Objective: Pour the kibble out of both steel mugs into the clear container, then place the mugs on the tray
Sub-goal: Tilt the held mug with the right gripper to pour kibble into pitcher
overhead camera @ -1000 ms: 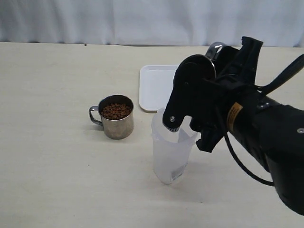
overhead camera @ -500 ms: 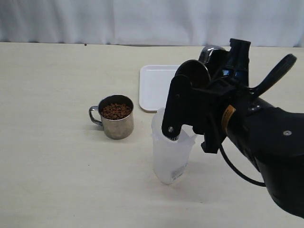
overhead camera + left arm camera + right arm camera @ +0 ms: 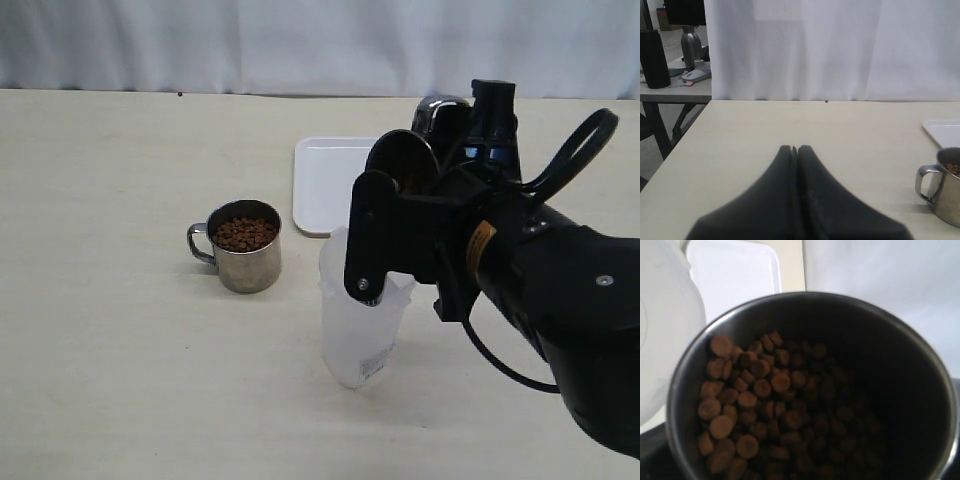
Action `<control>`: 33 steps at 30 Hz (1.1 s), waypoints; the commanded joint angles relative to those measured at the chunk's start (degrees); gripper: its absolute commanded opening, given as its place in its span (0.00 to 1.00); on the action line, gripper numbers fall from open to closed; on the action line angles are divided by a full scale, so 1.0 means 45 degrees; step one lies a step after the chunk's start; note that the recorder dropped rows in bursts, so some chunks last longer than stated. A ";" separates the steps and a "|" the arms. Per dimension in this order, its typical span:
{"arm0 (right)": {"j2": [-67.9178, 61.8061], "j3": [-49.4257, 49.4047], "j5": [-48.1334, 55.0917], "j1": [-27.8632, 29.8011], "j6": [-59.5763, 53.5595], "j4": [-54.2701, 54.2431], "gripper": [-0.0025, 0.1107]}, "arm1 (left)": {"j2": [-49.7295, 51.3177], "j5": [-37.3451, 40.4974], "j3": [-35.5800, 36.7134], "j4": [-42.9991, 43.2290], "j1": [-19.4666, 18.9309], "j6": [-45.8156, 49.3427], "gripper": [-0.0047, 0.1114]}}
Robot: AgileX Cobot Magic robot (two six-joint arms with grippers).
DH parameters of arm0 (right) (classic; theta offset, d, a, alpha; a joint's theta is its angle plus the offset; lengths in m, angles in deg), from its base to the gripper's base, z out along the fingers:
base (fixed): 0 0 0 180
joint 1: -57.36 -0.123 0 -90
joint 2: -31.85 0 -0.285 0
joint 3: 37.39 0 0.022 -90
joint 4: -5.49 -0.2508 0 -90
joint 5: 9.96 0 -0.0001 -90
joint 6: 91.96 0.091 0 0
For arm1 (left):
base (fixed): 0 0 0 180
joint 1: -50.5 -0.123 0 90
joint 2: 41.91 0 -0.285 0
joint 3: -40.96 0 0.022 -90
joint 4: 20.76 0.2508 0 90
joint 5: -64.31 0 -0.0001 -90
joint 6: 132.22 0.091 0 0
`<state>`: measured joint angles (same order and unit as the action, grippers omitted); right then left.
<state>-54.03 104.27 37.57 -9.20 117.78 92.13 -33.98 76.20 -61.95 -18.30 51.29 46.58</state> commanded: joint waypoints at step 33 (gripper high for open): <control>0.0027 0.0076 0.0538 -0.0792 -0.1186 0.0326 0.06 | -0.0031 -0.0138 0.0027 0.0027 -0.0010 -0.0025 0.04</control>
<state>-54.03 104.27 37.59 -12.58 113.06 91.64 -33.98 76.20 -61.95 -18.30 51.29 46.58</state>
